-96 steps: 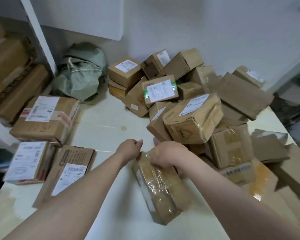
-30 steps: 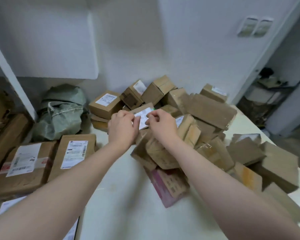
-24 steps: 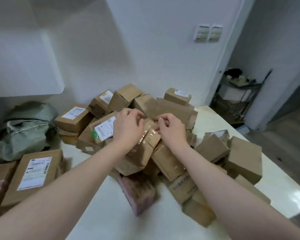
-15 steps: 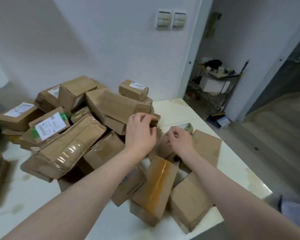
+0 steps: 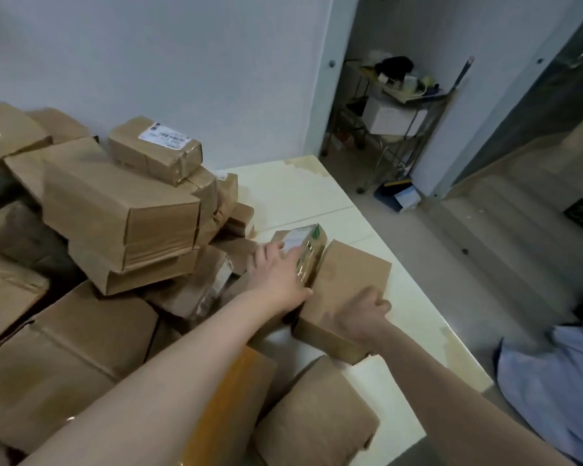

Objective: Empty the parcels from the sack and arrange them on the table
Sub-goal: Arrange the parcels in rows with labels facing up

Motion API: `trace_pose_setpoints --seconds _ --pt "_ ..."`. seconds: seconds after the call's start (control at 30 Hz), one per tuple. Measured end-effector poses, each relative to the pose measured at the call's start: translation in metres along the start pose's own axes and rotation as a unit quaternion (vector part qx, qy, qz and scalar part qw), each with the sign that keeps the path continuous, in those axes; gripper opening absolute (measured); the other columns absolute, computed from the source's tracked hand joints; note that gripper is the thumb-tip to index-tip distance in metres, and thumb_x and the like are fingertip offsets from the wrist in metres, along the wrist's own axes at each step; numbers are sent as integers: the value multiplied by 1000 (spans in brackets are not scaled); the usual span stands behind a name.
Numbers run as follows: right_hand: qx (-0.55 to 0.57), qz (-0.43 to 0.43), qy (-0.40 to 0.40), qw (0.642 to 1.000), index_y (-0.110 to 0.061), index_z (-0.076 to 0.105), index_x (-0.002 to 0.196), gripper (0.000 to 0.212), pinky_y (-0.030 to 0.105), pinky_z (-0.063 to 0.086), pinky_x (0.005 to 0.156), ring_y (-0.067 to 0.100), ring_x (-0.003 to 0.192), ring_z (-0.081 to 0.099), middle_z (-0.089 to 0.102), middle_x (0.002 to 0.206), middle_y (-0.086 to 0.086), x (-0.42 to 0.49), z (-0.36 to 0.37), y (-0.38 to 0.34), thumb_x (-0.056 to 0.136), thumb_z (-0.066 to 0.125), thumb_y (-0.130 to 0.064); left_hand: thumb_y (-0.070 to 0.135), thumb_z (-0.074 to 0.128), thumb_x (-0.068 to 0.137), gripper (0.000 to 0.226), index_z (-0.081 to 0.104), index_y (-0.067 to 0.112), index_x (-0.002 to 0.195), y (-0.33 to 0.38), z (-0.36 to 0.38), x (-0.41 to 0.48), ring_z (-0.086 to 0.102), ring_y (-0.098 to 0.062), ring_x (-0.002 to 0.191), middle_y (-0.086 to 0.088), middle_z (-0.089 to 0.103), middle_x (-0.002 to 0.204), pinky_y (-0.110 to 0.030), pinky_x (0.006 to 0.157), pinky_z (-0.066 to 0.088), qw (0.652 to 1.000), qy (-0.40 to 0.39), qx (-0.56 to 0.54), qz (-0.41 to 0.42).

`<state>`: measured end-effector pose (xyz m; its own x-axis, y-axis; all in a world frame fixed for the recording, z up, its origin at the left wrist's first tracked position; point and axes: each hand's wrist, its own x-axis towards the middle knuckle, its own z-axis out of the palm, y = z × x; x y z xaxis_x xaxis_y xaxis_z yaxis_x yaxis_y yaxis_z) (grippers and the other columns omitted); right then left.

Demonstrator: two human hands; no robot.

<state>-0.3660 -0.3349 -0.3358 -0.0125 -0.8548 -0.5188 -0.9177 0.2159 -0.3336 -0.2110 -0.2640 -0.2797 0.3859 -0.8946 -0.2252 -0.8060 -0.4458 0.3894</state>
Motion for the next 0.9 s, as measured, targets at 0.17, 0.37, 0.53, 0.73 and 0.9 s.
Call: trace_pose_setpoints --seconds 0.17,0.37,0.53,0.73,0.9 --pt "55 -79 -15 995 -13 -2 151 109 49 37 108 38 134 37 14 155 9 56 -28 -13 80 74 -44 45 61 86 58 44 31 140 4 15 38 14 -23 142 -2 28 151 -45 117 17 999 -19 33 -2" --pt "151 -97 -46 983 -9 24 140 107 48 47 101 30 124 47 39 139 8 104 -31 -28 61 88 -42 22 54 86 53 48 26 139 23 19 73 20 -24 141 -2 39 146 -41 119 10 996 17 74 -45" --pt "228 -26 -182 956 -11 48 130 81 46 54 92 25 106 61 63 120 5 144 -43 -20 70 76 -58 36 47 97 57 28 21 149 60 40 106 37 -33 134 -11 43 145 -43 107 38 978 -78 -105 -162" --pt "245 -13 -293 924 -20 57 122 67 51 50 96 23 109 60 65 118 0 183 -84 -20 81 50 -73 65 38 91 77 29 17 151 91 42 131 41 -32 135 -8 38 151 -45 109 36 890 22 -313 -331" --pt "334 -199 -293 873 -43 35 144 55 32 44 96 -2 105 56 54 129 -25 210 -144 -44 95 59 -32 78 17 87 68 57 38 125 115 12 159 57 -17 117 6 61 125 -45 102 44 702 133 -609 -344"
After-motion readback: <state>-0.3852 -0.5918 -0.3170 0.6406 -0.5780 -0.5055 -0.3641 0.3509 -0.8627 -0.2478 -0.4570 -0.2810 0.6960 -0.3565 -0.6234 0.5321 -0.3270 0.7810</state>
